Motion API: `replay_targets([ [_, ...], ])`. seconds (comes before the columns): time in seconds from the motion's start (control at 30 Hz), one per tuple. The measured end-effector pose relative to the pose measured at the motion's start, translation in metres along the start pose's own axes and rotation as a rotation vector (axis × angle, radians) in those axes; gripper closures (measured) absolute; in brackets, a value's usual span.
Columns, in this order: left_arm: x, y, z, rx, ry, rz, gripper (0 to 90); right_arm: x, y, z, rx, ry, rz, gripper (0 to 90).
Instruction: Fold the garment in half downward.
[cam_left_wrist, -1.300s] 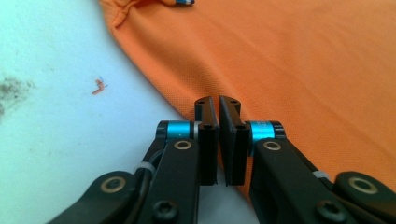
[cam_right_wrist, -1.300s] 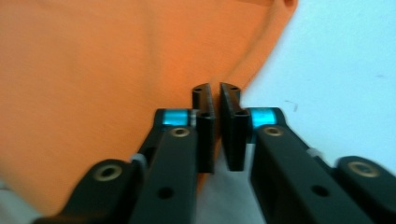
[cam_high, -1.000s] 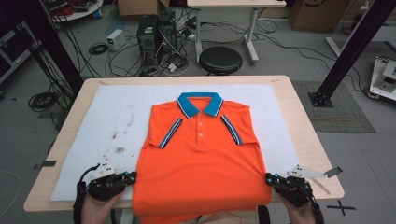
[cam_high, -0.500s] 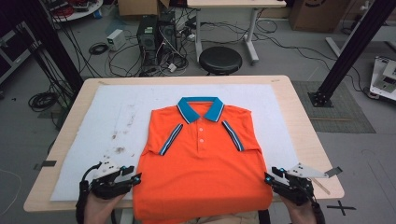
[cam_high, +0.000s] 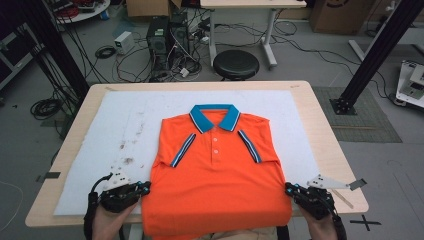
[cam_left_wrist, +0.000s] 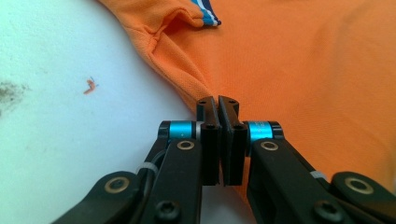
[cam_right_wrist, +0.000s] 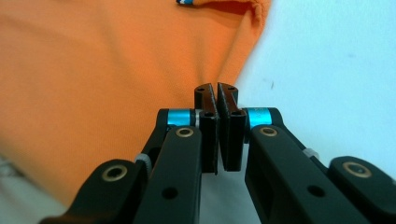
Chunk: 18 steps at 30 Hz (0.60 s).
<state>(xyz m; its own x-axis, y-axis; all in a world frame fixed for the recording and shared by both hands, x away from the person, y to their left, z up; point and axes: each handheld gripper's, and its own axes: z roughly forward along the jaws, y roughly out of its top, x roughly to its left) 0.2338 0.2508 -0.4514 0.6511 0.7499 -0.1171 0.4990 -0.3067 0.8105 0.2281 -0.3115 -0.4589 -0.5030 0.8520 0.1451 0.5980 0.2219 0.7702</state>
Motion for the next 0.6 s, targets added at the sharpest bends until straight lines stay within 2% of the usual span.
replay_targets([
  [0.23,-0.010,-0.011,-0.014,0.031,-0.065,0.015,87.5,0.004,-0.014,-0.023,0.034,0.046,-0.014,89.3],
  [0.33,-0.009,-0.011,-0.017,0.014,-0.076,0.011,86.2,0.004,-0.016,-0.031,0.038,0.034,-0.030,88.3],
  [0.43,-0.005,-0.008,-0.016,-0.025,-0.043,-0.023,68.8,-0.002,-0.015,-0.035,0.002,0.033,0.005,79.1],
  [0.5,-0.003,-0.006,-0.013,-0.031,-0.014,-0.028,61.8,-0.002,-0.012,-0.030,-0.016,0.019,0.002,73.3],
  [0.6,-0.005,-0.003,-0.003,-0.002,0.004,-0.018,59.6,0.003,-0.008,-0.016,-0.007,0.006,-0.018,64.9],
])
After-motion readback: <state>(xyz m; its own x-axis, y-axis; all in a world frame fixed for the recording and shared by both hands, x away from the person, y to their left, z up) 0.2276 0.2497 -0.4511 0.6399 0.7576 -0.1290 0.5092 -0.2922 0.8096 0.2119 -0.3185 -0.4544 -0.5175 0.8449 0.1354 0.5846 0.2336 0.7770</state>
